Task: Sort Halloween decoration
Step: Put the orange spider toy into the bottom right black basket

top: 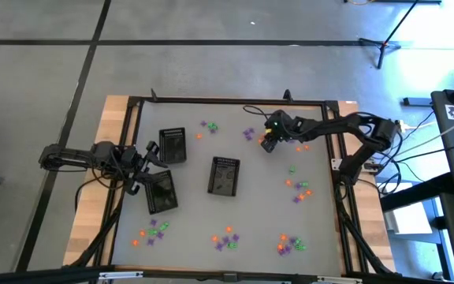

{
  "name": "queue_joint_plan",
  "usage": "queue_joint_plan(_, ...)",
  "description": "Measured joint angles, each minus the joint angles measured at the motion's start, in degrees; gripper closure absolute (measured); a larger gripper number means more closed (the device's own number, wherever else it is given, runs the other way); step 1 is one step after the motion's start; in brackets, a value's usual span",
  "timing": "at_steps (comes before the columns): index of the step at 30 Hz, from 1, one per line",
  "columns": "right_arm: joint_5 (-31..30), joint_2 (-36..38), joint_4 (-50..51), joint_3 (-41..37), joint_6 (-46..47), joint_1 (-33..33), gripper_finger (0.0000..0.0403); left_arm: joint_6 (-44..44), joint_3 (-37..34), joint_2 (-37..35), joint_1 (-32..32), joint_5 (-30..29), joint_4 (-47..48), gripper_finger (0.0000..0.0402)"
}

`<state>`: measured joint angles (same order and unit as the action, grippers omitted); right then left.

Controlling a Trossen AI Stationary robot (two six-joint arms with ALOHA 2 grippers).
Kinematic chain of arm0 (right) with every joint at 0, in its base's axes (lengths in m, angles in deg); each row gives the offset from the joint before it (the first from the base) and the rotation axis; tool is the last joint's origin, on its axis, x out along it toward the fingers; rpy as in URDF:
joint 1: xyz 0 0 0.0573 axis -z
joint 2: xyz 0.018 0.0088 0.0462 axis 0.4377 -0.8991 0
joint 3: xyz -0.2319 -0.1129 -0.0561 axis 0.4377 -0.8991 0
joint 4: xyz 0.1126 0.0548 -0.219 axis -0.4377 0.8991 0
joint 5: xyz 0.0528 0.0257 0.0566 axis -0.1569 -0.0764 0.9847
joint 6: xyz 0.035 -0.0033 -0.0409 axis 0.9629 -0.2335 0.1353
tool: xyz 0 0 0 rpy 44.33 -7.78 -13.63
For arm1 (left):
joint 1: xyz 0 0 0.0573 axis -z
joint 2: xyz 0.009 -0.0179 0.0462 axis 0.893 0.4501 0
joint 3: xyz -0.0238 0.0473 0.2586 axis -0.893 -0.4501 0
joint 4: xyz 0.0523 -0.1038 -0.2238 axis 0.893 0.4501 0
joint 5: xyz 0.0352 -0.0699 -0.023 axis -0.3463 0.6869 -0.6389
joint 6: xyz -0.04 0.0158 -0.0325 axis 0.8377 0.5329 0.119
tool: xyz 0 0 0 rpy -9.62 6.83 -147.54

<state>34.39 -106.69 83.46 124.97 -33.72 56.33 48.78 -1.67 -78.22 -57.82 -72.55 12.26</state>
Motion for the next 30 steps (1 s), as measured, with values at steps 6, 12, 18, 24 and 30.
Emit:
queue_joint_plan(6, 0.32, -0.21, 0.14, 0.04, 0.00, -0.02, 0.0247, 0.00, -0.01, -0.02, 0.00, -0.09, 0.00, 0.0223)
queue_joint_plan(12, 1.81, -0.24, 0.26, 0.02, -0.06, -0.07, 0.0338, 0.00, 0.00, -0.02, 0.00, -0.09, 0.00, 0.0223)
queue_joint_plan(18, 1.89, 0.64, 0.70, -0.09, 0.26, -0.02, 0.0391, -0.02, 0.00, -0.02, 0.00, -0.11, 0.00, 0.0223)
queue_joint_plan(24, 2.00, 5.78, 1.27, -0.33, 1.69, 0.02, 0.0399, 0.00, -0.01, -0.01, 0.01, -0.15, 0.00, 0.0223)
queue_joint_plan(30, 1.86, 10.73, 0.35, -0.24, 2.98, -3.34, 0.0402, -0.02, -0.01, -0.02, 0.01, -0.15, 0.00, 0.0223)
